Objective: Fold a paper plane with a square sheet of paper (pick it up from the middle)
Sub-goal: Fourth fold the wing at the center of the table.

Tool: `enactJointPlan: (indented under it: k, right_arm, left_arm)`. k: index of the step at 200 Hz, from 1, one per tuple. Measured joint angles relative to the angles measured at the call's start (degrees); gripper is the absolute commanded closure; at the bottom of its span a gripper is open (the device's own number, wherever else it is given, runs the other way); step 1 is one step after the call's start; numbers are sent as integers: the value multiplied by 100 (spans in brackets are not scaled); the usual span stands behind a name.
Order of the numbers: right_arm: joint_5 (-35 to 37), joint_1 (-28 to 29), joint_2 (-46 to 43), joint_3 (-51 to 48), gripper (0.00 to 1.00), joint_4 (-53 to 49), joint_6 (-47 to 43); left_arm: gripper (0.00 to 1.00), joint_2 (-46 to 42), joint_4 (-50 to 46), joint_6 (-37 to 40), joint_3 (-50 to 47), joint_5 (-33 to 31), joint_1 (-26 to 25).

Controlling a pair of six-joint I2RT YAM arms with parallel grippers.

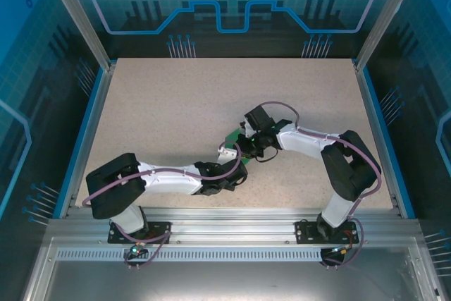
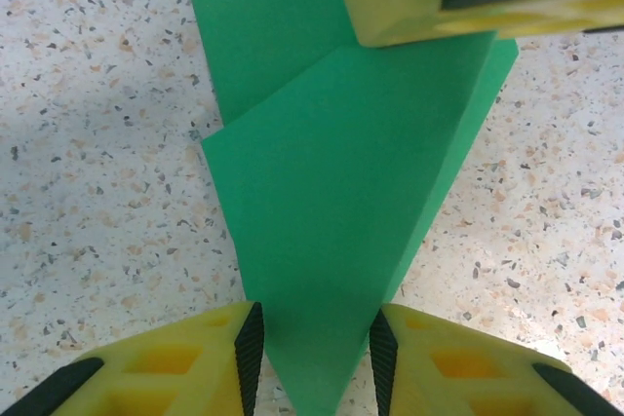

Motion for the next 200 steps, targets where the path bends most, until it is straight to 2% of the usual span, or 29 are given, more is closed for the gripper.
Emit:
enactJointPlan:
  k: [91, 143, 164, 200]
  right_arm:
    - [2, 0, 2, 0, 89, -20, -2]
    - [4, 0, 2, 0, 86, -26, -44]
    - [31, 0, 2, 0, 81, -66, -90]
    - [48, 0, -7, 2, 61, -168, -273]
  left_arm:
    - [79, 81, -85, -2, 33, -90, -24]
    - [90, 79, -61, -4, 35, -114, -42]
    - [93, 46, 151, 4, -59, -2, 0]
    - [93, -323, 874, 72, -634, 678, 321]
